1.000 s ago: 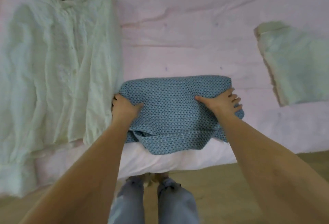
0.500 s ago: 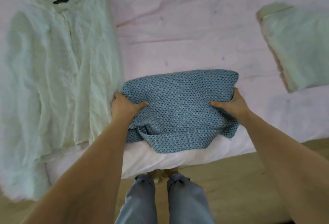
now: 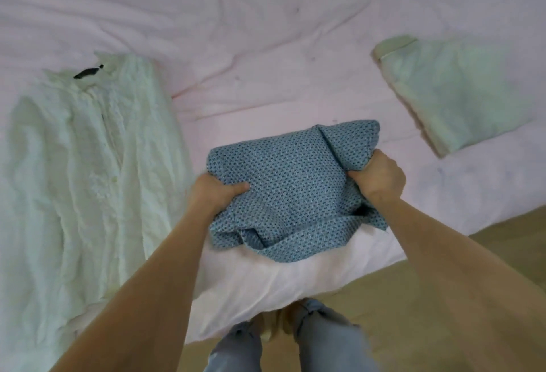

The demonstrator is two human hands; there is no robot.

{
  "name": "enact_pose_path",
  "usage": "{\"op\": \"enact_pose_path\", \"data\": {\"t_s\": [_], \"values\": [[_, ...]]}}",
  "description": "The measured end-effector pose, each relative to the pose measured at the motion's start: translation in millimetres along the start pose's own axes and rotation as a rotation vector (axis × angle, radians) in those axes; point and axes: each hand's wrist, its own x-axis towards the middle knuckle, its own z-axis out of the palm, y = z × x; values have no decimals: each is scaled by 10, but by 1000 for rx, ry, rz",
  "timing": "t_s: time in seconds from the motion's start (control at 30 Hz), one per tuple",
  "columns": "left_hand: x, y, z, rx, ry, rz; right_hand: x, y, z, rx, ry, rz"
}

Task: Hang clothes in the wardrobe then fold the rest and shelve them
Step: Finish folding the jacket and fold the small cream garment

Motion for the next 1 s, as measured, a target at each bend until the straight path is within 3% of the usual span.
{"op": "enact_pose_path", "data": {"t_s": [0.23,0.5,0.67,1.0], "values": [[29,1391,264,250,25,239,508,329,-686,147,183,132],[-220,3627,1297,569,210,596,1272,939,-1425,730,140,553],[-330,4736,1821,809,231,709,1706,1437,-1809,895,81,706],[26,5546,2853,1064,181,731,2297,2038,-1664,1043,-4,905]]}}
